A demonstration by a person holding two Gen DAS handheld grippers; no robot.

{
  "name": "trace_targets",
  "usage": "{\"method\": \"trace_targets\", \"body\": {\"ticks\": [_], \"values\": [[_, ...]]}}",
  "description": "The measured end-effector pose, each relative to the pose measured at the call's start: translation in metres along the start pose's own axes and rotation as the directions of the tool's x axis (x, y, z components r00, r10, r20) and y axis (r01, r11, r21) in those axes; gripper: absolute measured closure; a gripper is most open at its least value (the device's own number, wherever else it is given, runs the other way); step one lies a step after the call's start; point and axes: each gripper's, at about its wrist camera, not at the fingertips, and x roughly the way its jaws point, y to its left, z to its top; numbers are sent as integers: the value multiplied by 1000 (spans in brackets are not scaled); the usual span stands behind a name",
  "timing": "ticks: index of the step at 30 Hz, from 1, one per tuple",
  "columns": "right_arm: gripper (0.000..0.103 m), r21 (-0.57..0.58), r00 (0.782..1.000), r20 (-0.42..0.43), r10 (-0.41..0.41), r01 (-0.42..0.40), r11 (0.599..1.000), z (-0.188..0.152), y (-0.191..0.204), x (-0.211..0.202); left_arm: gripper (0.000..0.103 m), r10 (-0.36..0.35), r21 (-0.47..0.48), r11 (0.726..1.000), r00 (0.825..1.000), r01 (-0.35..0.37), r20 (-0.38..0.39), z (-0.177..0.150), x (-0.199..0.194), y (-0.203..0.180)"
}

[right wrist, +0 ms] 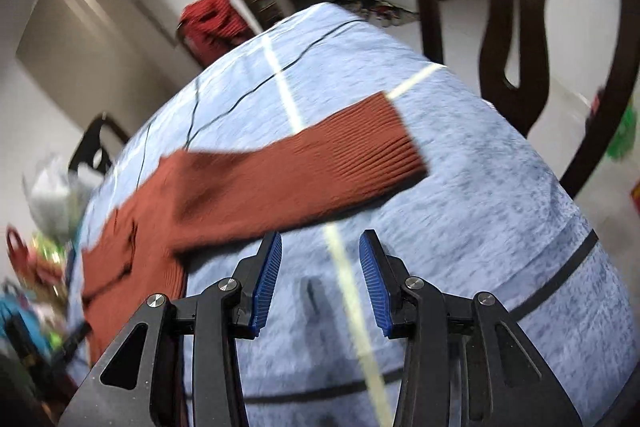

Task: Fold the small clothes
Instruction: 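Move the right tool to the other sleeve cuff and close on it, then carry the sleeve with the right tool across the body over the first sleeve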

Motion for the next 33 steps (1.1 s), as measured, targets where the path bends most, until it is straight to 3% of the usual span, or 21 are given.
{"method": "trace_targets", "body": {"ticks": [10, 13, 17, 21, 25, 29, 33], "values": [[63, 163, 997, 72, 35, -47, 986, 26, -23, 12, 56, 20, -14, 1000, 1000, -20, -17, -9, 9, 2], [92, 159, 997, 66, 38, -48, 986, 31, -23, 15, 56, 10, -23, 1000, 1000, -10, -17, -9, 9, 3], [93, 123, 995, 76, 71, -80, 989, 33, -11, 10, 55, -4, -31, 999, 1000, 4, -14, -9, 9, 5], [93, 26, 985, 95, 145, -148, 989, 38, 30, -4, 53, -9, -31, 999, 1000, 8, -15, -8, 10, 4], [93, -107, 965, 69, 252, -244, 964, 36, 92, -11, 53, -19, -39, 999, 1000, 18, -13, -8, 9, 5], [93, -221, 938, -26, 345, -342, 913, 20, 161, 6, 53, -27, -46, 999, 1000, 26, -11, -9, 8, 8], [93, -306, 918, -136, 372, -397, 866, 1, 214, 38, 53, -26, -47, 999, 1000, 26, -11, -8, 8, 7]]}}
